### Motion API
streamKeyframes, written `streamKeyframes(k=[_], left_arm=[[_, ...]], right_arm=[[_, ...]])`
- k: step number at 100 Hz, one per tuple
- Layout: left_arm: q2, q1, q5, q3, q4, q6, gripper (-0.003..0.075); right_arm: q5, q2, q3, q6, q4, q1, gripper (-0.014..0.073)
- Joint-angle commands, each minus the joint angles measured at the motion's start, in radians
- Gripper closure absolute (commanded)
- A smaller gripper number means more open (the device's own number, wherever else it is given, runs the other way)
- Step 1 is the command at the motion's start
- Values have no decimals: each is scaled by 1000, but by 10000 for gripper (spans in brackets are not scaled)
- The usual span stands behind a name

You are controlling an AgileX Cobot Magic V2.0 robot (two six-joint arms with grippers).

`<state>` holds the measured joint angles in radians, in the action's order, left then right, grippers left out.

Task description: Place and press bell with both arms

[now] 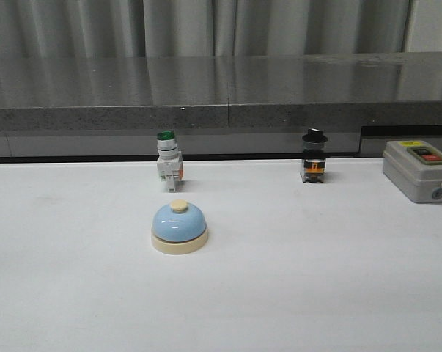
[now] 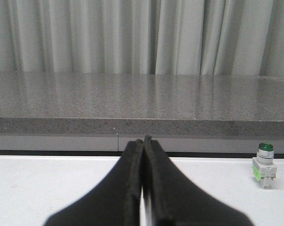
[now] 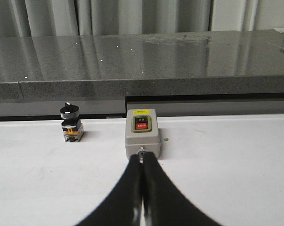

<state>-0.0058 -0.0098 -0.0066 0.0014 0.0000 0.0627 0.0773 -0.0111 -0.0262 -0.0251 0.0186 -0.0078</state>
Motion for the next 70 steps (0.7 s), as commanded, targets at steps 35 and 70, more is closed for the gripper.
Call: streamKeyframes(k=[35,70], left_arm=[[-29,3,-82,43,-14,1,741],[-29,3,-82,43,-14,1,741]], right_arm=[[85,1,183,4,-77,-3,655],[97,281,334,4,-123,-3,655]])
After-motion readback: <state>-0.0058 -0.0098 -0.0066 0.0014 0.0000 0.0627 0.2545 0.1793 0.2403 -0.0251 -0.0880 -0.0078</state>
